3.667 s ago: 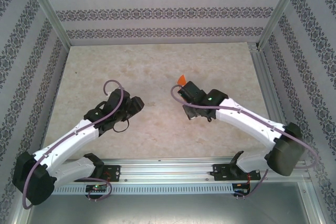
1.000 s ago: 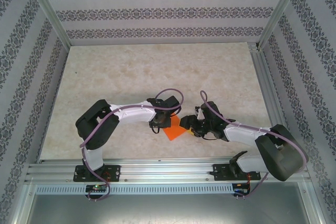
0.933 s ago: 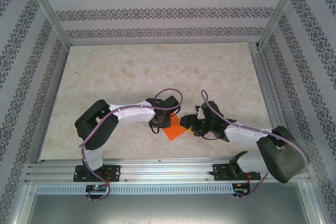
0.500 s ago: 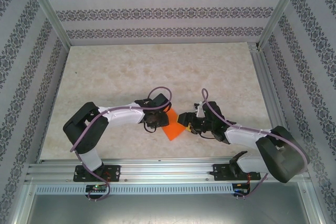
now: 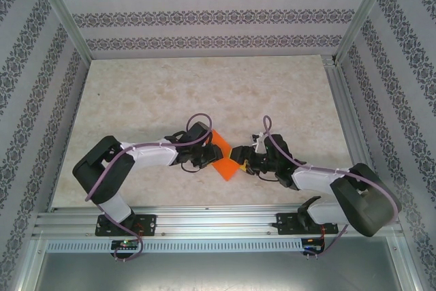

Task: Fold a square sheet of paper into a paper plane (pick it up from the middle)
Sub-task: Third fold the triangle at the center of the table.

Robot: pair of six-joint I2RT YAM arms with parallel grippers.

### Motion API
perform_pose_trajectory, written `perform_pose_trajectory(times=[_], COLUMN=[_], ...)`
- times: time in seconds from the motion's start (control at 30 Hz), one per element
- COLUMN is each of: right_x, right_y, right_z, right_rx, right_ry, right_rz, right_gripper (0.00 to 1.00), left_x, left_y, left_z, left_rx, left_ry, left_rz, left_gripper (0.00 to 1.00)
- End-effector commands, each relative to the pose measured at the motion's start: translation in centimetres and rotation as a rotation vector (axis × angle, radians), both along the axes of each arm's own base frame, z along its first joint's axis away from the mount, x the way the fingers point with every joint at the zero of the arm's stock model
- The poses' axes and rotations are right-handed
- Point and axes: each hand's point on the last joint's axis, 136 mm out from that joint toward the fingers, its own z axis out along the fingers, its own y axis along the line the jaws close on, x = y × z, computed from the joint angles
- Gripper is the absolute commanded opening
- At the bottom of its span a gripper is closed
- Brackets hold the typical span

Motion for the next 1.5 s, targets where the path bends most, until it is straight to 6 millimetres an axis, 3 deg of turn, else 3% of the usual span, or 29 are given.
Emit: perform_pose_trajectory(times=[0.0,0.13,0.27,0.7,0.97,1.2,1.33,1.47], right_x=[-0.2,-0.4,-0.3,-0.3,-0.2,0.3,0.5,0.2], right_y=[-1.1,-2.3,-2.1,-2.9,-2.3,-1.2,-0.9,-1.3], right_z=[-0.5,-1.0,-0.3,1.3,1.9,2.4,3.1,2.4], right_rx=[-0.066,-0.115,-0.077,-0.061,-0.024,0.014,0.038,0.005], right_ry=[-0.007,0.013,0.000,-0.038,-0.043,-0.048,-0.063,-0.045], right_rz=[-0.033,-0.053,-0.052,-0.090,-0.064,-0.036,-0.038,-0.043], right_gripper=[0.60,0.61,0.59,0.55,0.53,0.53,0.55,0.55], left_x=[0.9,1.0,1.1,0.6,0.4,0.4,0.1,0.1], left_y=[-0.8,-1.0,-2.1,-4.5,-4.9,-5.2,-5.0,-5.4], left_z=[2.2,3.2,4.2,4.1,2.6,3.6,3.1,3.4], left_rx=[-0.063,-0.085,-0.138,-0.205,-0.212,-0.235,-0.228,-0.268], left_ry=[-0.044,-0.066,-0.079,-0.054,-0.019,-0.040,-0.023,-0.020], left_rz=[0.007,0.000,-0.030,-0.086,-0.074,-0.073,-0.069,-0.066], left_gripper=[0.40,0.39,0.37,0.39,0.36,0.43,0.47,0.52])
